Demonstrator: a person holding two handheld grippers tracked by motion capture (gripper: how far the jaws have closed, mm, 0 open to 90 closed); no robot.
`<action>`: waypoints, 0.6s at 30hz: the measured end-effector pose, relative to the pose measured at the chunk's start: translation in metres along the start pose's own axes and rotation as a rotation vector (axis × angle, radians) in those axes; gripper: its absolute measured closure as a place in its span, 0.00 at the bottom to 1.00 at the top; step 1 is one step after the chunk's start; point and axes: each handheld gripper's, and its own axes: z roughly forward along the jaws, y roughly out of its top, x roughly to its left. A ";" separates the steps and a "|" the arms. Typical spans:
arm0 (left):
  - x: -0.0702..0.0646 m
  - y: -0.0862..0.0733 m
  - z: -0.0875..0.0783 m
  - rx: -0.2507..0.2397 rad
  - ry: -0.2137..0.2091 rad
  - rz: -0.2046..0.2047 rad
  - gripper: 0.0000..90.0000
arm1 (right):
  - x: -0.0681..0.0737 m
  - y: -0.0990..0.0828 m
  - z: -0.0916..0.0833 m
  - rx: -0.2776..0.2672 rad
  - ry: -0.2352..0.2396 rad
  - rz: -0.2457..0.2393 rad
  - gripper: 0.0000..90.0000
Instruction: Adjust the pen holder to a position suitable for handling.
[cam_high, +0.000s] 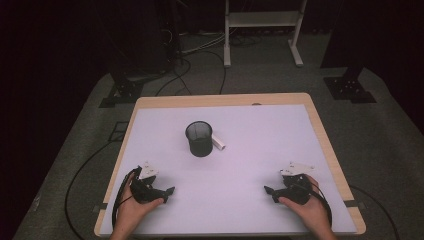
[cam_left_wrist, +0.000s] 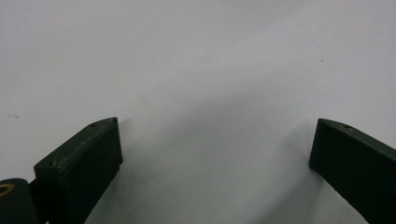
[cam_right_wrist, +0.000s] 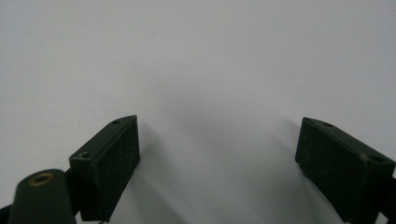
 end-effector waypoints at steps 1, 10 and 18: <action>0.000 0.000 0.000 0.000 0.000 0.000 0.02 | 0.000 0.000 0.000 0.000 0.000 0.000 0.14; 0.000 0.000 0.000 -0.001 0.001 -0.002 0.02 | 0.000 0.000 0.000 0.000 0.000 0.000 0.14; 0.002 0.002 -0.004 0.005 -0.004 -0.015 0.06 | 0.000 0.000 0.000 0.000 -0.001 -0.002 0.14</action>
